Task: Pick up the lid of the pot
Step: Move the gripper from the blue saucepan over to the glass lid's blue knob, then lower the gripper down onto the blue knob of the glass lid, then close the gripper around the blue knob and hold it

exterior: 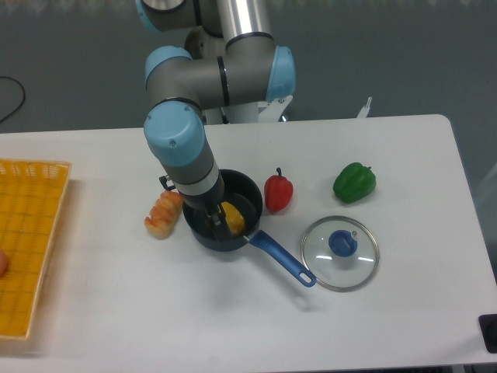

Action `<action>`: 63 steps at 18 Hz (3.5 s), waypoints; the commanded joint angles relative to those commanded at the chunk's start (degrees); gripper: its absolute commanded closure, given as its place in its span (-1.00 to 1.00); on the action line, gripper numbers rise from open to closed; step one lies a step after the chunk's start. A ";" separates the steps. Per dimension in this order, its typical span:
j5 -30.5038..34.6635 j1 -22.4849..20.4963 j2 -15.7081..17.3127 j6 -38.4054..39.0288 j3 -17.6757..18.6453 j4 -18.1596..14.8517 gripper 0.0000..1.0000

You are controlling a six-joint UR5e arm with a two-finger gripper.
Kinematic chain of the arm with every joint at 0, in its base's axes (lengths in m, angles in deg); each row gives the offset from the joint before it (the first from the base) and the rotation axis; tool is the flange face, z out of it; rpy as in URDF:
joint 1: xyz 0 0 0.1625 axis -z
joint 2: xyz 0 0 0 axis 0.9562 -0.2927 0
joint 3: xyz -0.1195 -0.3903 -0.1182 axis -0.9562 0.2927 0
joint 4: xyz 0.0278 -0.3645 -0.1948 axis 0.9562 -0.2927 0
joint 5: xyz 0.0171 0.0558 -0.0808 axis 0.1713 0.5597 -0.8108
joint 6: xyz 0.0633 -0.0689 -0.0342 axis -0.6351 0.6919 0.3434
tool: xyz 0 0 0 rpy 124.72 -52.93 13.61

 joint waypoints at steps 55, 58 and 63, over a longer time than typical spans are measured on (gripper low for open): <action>1.14 -21.01 -15.12 -18.02 -2.55 13.97 -1.00; 1.14 -21.01 -15.90 -18.02 -2.72 14.06 -1.00; 1.32 -20.83 -16.08 -17.93 -2.72 13.97 -0.94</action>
